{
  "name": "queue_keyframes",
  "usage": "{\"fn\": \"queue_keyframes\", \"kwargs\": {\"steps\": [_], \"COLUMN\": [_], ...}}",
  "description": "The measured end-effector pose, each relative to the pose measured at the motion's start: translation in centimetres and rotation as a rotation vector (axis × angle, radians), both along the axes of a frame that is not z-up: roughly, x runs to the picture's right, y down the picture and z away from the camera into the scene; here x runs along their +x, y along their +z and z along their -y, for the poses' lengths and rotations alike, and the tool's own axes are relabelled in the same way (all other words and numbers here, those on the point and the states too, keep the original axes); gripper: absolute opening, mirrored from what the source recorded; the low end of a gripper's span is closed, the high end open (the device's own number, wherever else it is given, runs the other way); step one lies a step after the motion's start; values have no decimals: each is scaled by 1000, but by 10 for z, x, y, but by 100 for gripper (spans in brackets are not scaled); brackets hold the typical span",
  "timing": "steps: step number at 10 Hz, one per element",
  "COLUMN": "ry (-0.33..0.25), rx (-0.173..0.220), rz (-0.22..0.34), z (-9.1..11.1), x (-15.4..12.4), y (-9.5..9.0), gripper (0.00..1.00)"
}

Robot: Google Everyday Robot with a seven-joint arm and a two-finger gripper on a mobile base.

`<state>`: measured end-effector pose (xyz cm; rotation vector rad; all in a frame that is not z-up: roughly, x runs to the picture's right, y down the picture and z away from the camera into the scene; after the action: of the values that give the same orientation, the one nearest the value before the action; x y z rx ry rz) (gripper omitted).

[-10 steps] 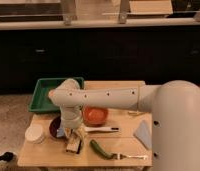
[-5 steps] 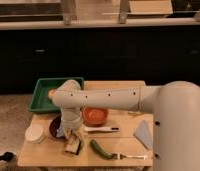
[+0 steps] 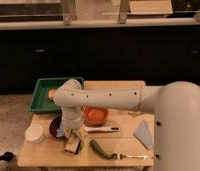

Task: Place eraser in plastic cup

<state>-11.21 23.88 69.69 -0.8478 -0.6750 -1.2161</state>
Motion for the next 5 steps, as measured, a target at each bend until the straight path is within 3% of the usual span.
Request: {"fn": "queue_keyframes", "kwargs": {"steps": [5], "ry": [0], "rx": [-5], "rz": [8], "z": [-1], "x": [1], "y": [-1], "gripper": [80]}}
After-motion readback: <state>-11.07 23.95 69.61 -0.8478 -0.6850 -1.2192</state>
